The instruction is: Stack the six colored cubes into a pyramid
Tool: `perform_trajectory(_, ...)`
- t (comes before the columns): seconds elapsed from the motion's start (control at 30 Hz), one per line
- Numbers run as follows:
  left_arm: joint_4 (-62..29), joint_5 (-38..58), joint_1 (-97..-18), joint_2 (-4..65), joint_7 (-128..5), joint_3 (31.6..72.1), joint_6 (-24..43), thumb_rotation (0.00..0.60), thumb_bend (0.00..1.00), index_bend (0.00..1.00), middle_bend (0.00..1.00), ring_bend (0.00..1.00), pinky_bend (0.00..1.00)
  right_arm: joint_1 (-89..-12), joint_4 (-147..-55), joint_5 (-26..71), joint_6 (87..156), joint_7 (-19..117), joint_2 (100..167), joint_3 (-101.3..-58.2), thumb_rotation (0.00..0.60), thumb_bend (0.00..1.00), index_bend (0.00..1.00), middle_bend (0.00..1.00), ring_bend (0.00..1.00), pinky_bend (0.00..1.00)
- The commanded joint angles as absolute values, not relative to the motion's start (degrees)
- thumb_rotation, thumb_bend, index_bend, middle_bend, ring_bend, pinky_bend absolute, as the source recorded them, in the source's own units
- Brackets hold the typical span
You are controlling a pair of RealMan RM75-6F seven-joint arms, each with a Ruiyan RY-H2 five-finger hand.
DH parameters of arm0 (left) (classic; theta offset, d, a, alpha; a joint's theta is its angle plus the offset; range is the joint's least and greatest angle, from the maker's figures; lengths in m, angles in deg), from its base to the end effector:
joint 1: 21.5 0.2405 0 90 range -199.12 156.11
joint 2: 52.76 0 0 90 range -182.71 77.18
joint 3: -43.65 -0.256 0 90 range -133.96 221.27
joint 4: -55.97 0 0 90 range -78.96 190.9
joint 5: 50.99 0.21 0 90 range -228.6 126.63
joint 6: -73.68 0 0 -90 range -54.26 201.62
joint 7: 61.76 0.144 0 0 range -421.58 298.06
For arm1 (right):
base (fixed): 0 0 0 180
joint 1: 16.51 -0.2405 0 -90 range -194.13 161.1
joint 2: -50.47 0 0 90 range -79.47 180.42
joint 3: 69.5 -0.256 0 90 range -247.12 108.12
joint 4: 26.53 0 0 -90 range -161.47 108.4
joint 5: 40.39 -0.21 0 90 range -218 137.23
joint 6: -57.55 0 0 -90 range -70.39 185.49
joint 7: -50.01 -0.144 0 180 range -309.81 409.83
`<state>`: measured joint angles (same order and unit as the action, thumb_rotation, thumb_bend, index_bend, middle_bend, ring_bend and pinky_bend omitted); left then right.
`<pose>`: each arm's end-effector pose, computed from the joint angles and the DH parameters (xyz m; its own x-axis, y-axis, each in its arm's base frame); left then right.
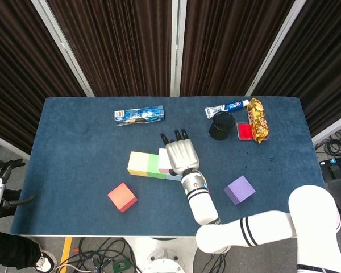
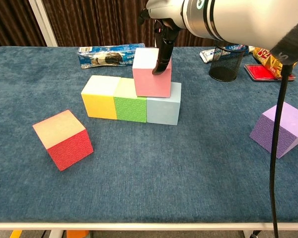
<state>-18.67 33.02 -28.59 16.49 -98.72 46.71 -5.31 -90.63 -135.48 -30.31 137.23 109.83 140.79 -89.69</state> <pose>-0.3667 0.1992 0.1553 -0.0273 0.0436 0.9987 0.9982 0.0552 0.0249 0.0266 -0.3299 -0.0045 0.5916 -0.2781 0.7567 -0.8020 -0.2984 0.5174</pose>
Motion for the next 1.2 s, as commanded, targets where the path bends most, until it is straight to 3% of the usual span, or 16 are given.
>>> perform_trajectory(0.03,-18.65,33.08,-28.56,16.45,-98.86,46.7,-5.4,0.6,0.06,0.12,0.17,0.03,0.12,-90.58,-135.49,-30.28,137.53,109.96,141.07,-89.76,0.6,0.09,0.0,0.52,0.06,0.0)
perform_trajectory(0.4,-18.21,33.35,-28.41,16.36,-99.8,46.49,-5.51,0.6,0.06,0.12,0.17,0.03,0.12,-90.49,-134.98,-30.77,138.0,110.64,142.12,-90.34,0.6,0.08,0.0,0.51,0.06,0.0)
perform_trajectory(0.7,-17.47,33.29,-28.34,16.71,-100.58,46.31,-5.22,0.6,0.06,0.12,0.17,0.03,0.12,-90.31,-134.86,-31.8,136.51,111.0,141.72,-90.85,0.6,0.05,0.0,0.29,0.02,0.0)
perform_trajectory(1.2,-20.74,33.92,-27.86,15.15,-100.43,46.12,-6.34,0.6,0.06,0.12,0.17,0.03,0.12,-88.19,-139.62,-30.15,137.09,108.68,137.74,-92.14,0.6,0.04,0.0,0.25,0.0,0.0)
